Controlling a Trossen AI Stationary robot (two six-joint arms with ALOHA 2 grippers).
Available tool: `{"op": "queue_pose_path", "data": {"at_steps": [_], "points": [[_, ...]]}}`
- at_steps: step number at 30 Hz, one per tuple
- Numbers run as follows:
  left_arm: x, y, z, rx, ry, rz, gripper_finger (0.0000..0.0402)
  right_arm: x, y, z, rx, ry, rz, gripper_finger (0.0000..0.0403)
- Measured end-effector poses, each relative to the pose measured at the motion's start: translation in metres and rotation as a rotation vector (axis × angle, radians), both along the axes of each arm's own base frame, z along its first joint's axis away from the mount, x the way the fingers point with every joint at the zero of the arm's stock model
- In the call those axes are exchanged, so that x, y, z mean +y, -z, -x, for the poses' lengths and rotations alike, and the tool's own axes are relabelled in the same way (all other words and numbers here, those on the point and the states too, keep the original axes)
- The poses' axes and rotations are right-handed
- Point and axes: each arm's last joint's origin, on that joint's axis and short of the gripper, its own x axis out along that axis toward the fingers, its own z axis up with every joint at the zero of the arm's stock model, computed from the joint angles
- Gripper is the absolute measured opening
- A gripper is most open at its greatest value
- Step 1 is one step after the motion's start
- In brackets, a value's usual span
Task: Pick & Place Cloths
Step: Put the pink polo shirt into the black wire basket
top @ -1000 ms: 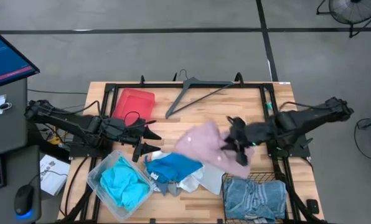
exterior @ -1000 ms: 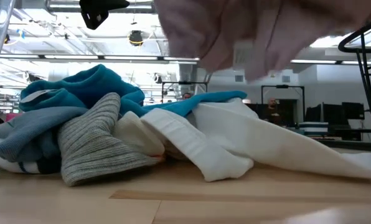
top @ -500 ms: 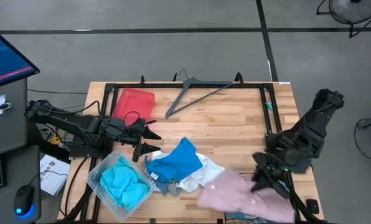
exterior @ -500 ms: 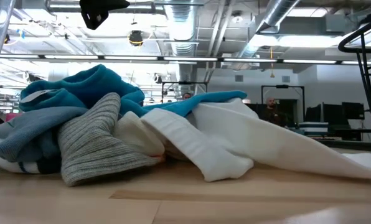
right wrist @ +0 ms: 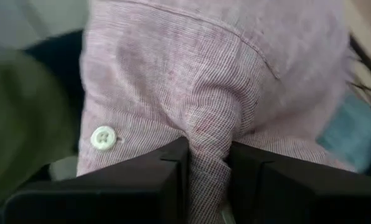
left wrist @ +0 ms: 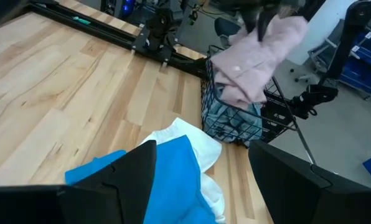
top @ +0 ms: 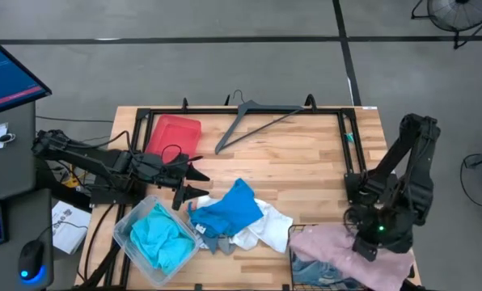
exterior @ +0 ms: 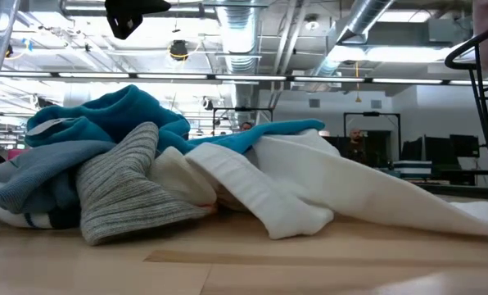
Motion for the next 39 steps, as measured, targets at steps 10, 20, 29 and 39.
{"op": "queue_pose_path", "data": {"at_steps": [10,20,29,39], "points": [[0.004,0.0,-0.001,-0.002,-0.029,-0.009,0.0241,0.017,0.038,-0.041,0.109,-0.088,0.196,0.0062],[0.005,0.0,-0.001,-0.001,-0.034,-0.011,0.0241,0.028,0.094,-0.103,0.087,-0.322,0.397,0.0062],[0.005,0.0,-0.001,-0.002,-0.026,-0.035,0.0241,0.034,0.148,-0.129,0.223,-0.4,0.516,0.0062],[0.005,0.0,-0.001,-0.003,-0.026,-0.037,0.0241,0.039,0.152,-0.125,0.203,-0.236,0.56,0.0086]]}}
